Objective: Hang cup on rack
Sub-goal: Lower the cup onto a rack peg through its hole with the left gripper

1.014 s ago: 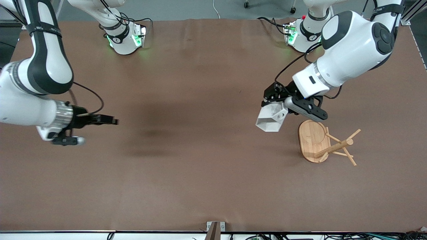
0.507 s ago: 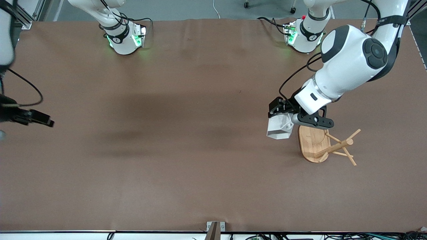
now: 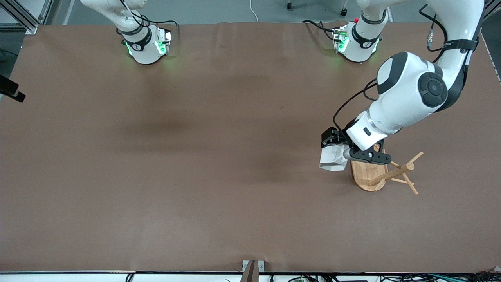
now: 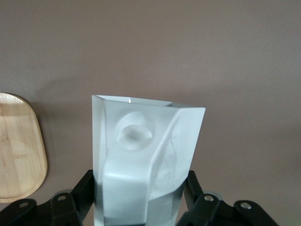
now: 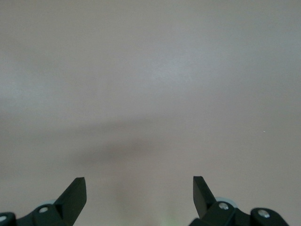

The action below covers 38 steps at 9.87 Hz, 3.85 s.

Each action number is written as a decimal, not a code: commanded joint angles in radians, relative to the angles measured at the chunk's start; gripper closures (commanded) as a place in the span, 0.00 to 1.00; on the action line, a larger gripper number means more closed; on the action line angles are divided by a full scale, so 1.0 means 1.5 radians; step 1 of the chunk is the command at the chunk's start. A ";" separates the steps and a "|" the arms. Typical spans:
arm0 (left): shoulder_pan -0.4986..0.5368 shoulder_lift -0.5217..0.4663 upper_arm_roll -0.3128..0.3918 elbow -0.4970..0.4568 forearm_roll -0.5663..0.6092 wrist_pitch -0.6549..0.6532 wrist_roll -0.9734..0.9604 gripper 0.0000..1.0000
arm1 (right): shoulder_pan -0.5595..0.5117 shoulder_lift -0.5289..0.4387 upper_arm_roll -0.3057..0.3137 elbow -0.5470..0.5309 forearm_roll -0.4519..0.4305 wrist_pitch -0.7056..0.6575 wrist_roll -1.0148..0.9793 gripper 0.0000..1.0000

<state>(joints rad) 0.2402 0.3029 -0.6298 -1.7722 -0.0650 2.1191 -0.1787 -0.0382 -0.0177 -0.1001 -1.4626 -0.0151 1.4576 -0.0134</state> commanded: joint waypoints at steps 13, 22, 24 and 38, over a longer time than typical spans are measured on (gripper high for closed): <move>-0.082 -0.073 0.222 -0.099 0.010 -0.012 0.228 1.00 | -0.013 -0.009 0.015 -0.017 -0.012 0.011 0.020 0.00; -0.088 -0.041 0.250 -0.083 0.002 0.001 0.243 1.00 | -0.009 -0.009 0.010 -0.020 -0.011 0.010 0.021 0.00; -0.094 -0.034 0.262 -0.082 -0.004 0.009 0.243 0.96 | -0.008 -0.010 0.008 -0.019 -0.011 0.011 0.021 0.00; -0.103 -0.015 0.284 -0.057 -0.070 0.011 0.240 0.00 | -0.008 -0.009 0.008 -0.019 -0.011 0.007 0.020 0.00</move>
<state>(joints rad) 0.1014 0.2569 -0.2181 -1.8589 -0.1571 2.1263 0.1678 -0.0435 -0.0169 -0.0929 -1.4756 -0.0193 1.4667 0.0096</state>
